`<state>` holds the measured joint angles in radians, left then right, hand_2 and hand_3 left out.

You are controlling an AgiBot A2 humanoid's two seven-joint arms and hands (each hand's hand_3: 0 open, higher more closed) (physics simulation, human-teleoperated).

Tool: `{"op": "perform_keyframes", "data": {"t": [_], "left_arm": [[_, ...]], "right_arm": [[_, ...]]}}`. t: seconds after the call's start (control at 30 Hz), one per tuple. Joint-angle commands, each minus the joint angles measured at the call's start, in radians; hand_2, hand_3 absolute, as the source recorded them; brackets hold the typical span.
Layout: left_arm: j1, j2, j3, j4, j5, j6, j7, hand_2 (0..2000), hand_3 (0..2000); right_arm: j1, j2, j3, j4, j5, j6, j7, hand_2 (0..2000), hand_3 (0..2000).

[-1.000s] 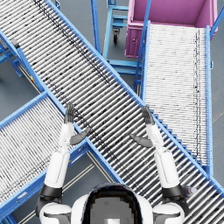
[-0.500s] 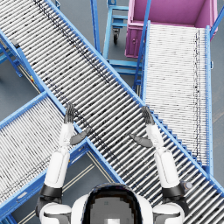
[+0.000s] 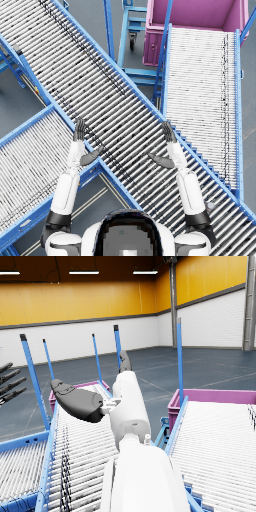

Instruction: Pick up the oil and place it on the left assembly line, put the cola on the right, and keep Sprite still

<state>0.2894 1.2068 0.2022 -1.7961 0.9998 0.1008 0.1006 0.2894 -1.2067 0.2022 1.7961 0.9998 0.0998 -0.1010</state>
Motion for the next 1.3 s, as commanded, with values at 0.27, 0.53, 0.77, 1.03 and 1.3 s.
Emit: {"op": "perform_keyframes", "data": {"t": [0.27, 0.53, 0.77, 1.03, 1.3], "left_arm": [[0.0, 0.0, 0.0, 0.0, 0.0, 0.0, 0.0, 0, 0], [0.0, 0.0, 0.0, 0.0, 0.0, 0.0, 0.0, 0, 0], [0.0, 0.0, 0.0, 0.0, 0.0, 0.0, 0.0, 0, 0], [0.0, 0.0, 0.0, 0.0, 0.0, 0.0, 0.0, 0, 0], [0.0, 0.0, 0.0, 0.0, 0.0, 0.0, 0.0, 0, 0]], "right_arm": [[0.0, 0.0, 0.0, 0.0, 0.0, 0.0, 0.0, 0, 0], [0.0, 0.0, 0.0, 0.0, 0.0, 0.0, 0.0, 0, 0], [0.0, 0.0, 0.0, 0.0, 0.0, 0.0, 0.0, 0, 0], [0.0, 0.0, 0.0, 0.0, 0.0, 0.0, 0.0, 0, 0], [0.0, 0.0, 0.0, 0.0, 0.0, 0.0, 0.0, 0, 0]]}}
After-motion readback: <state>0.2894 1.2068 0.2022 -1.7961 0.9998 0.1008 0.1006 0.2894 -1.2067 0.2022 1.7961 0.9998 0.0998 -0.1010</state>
